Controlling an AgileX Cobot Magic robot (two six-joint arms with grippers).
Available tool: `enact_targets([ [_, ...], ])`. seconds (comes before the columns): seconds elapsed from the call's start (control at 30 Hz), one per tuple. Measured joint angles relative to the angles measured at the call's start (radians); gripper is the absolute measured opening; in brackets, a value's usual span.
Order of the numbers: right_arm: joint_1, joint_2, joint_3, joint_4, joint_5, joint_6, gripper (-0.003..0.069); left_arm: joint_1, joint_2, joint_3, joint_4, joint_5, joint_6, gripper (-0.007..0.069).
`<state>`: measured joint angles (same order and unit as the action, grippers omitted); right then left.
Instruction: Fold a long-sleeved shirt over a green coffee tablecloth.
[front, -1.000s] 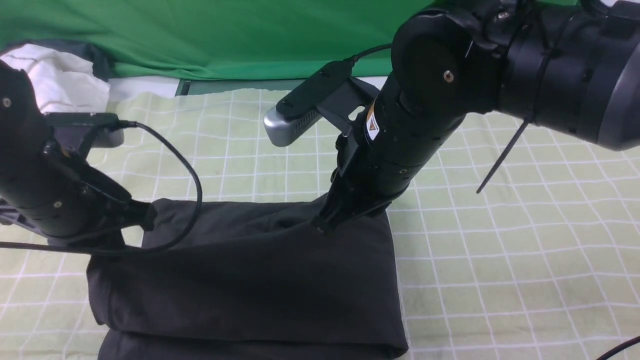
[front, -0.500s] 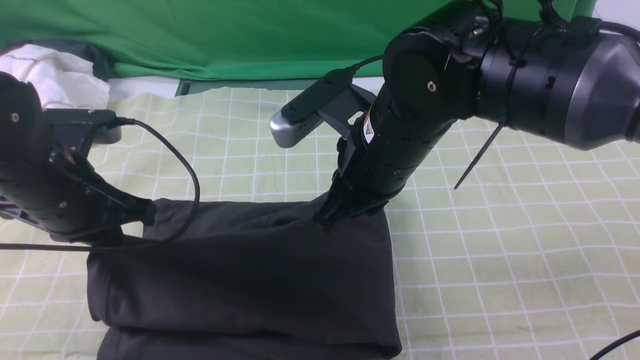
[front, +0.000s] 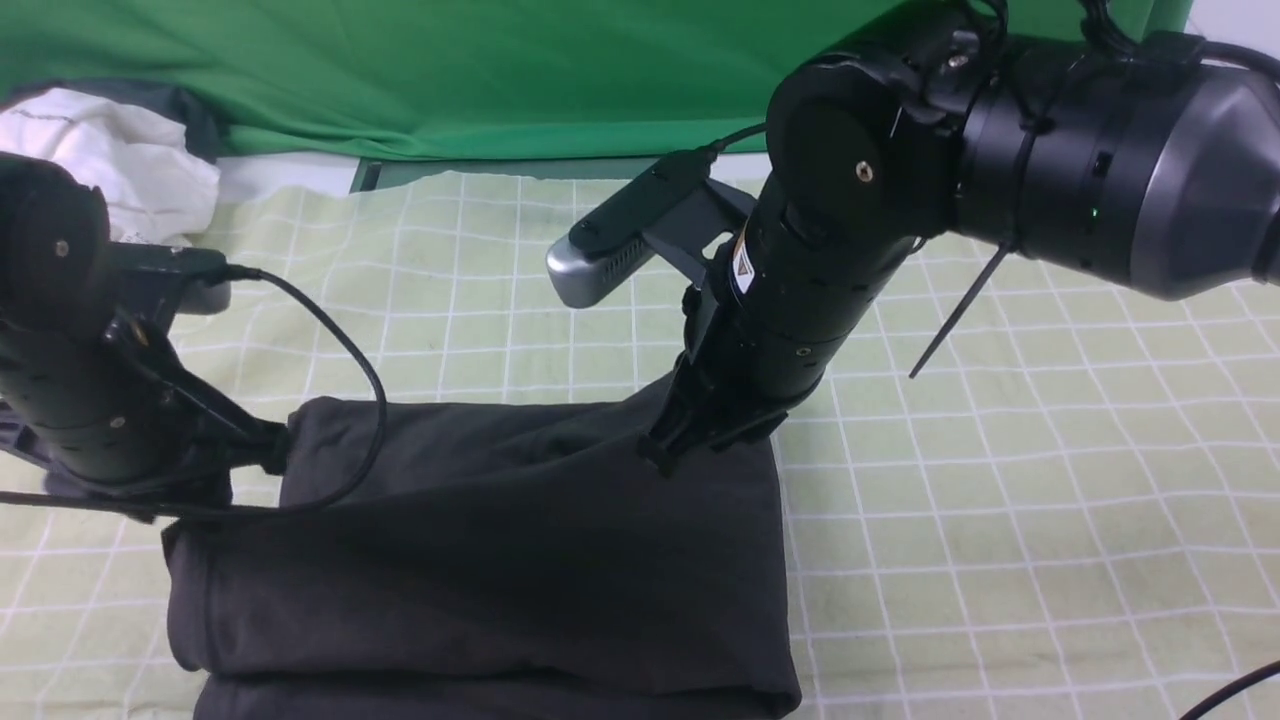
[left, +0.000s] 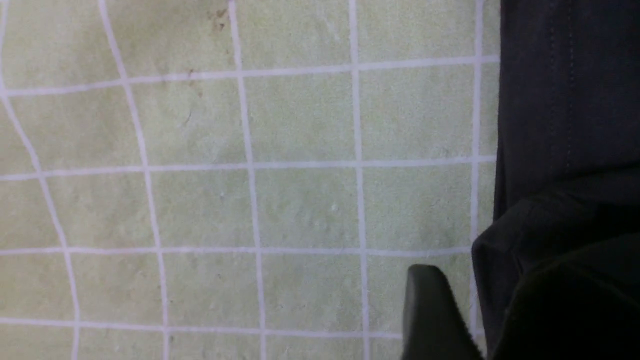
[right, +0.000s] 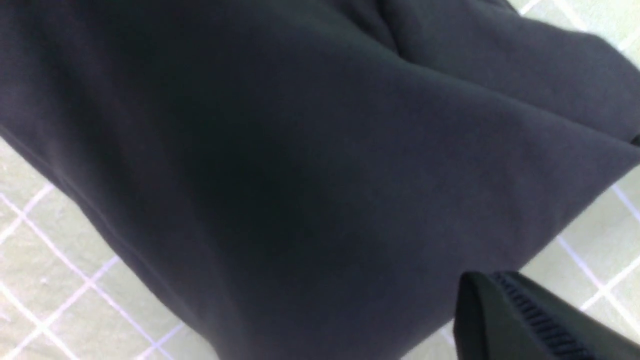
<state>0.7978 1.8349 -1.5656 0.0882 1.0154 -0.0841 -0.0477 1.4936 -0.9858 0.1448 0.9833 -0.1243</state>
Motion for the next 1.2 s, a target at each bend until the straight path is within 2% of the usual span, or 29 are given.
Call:
enact_targets([
  [0.17, 0.0, -0.026, 0.0, -0.001, 0.066, 0.0, 0.0029, 0.0, -0.071, -0.043, 0.035, 0.087, -0.01, 0.0465],
  [0.3, 0.0, -0.042, 0.0, -0.001, 0.115, 0.0, 0.0032, 0.0, -0.145, -0.047, 0.037, 0.115, -0.011, 0.0456],
  [0.4, 0.0, -0.048, 0.007, -0.001, 0.138, 0.0, 0.0032, 0.0, -0.216, -0.045, -0.03, 0.109, 0.006, 0.0361],
  [0.43, 0.0, -0.048, 0.009, -0.001, 0.138, 0.0, 0.0032, 0.0, -0.219, -0.044, -0.046, 0.106, 0.013, 0.0353],
  [0.5, 0.0, -0.048, 0.039, 0.012, 0.133, 0.004, 0.0022, 0.0, -0.236, -0.015, -0.16, 0.08, 0.069, 0.0218],
  [0.53, 0.0, -0.048, 0.042, 0.018, 0.13, 0.004, 0.002, 0.0, -0.236, -0.008, -0.182, 0.073, 0.08, 0.0194],
  [0.6, 0.0, -0.048, 0.09, 0.056, 0.089, 0.005, -0.0001, 0.0, -0.217, 0.053, -0.303, 0.014, 0.151, 0.0069],
  [0.63, 0.0, -0.048, 0.109, 0.072, 0.07, 0.005, -0.0003, 0.0, -0.2, 0.089, -0.353, -0.025, 0.185, 0.0038],
  [0.73, 0.0, -0.044, 0.156, 0.114, 0.003, 0.007, -0.0003, 0.0, -0.142, 0.167, -0.408, -0.099, 0.23, 0.0009],
  [1.0, 0.0, 0.044, 0.219, 0.147, -0.043, 0.005, -0.0004, 0.0, -0.054, 0.286, -0.377, -0.152, 0.235, 0.0002],
  [1.13, 0.0, 0.104, 0.25, 0.154, -0.084, 0.005, -0.0003, 0.0, -0.049, 0.314, -0.27, -0.178, 0.124, 0.0002],
  [1.2, 0.0, 0.106, 0.254, 0.154, -0.091, 0.004, -0.0003, 0.0, -0.049, 0.314, -0.257, -0.178, 0.124, 0.0002],
])
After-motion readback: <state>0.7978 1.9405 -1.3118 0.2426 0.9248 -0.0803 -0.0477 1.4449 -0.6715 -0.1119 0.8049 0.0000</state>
